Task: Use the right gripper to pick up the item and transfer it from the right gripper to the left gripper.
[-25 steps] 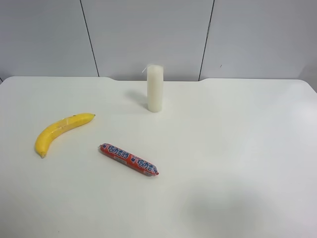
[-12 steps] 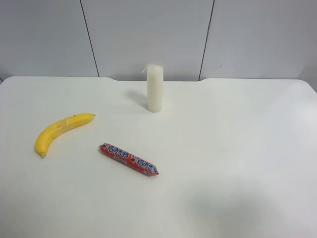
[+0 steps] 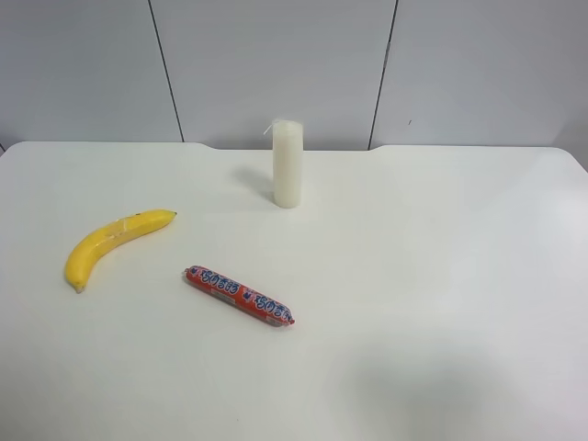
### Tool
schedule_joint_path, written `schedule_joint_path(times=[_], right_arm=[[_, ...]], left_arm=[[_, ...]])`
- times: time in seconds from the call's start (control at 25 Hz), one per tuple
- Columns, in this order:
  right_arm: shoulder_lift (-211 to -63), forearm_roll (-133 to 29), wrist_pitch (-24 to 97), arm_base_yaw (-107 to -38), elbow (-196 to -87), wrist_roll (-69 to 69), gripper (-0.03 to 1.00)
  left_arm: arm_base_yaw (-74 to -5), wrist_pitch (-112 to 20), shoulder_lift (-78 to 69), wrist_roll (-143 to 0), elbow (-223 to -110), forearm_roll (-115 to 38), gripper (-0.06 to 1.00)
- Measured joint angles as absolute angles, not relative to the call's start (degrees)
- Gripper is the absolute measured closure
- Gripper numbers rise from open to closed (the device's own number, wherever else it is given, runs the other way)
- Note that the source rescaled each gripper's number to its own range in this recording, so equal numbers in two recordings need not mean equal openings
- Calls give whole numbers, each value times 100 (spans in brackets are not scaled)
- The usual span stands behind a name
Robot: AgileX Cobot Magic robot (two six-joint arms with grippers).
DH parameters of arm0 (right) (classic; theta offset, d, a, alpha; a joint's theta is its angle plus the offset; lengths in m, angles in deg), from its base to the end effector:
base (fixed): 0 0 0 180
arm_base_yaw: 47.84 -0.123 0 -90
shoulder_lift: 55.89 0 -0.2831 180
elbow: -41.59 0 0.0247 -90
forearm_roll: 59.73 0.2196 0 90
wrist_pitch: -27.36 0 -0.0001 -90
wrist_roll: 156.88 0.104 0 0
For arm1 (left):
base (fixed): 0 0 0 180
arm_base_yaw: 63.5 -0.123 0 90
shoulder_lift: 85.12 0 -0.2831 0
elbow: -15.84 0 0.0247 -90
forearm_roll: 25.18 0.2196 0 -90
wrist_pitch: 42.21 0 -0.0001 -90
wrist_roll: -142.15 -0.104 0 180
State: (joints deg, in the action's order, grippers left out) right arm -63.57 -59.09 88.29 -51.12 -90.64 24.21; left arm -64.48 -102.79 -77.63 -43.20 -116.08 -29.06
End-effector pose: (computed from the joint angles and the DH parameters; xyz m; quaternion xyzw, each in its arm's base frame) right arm -0.0206 -0.0002 0.2594 -0.0165 0.8496 0.0257 0.5265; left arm -0.0202 -0.0065 0.2587 0.0338 0.8476 -0.0046 0.5296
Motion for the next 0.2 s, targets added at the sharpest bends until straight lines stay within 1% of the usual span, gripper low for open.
schedule_joint_path(times=[0.2], right_arm=[[-6357, -5909, 8829, -5112, -9064, 2421, -3]], left_arm=[[-6448, -10279, -7763, -4320, -11608, -2906, -6]])
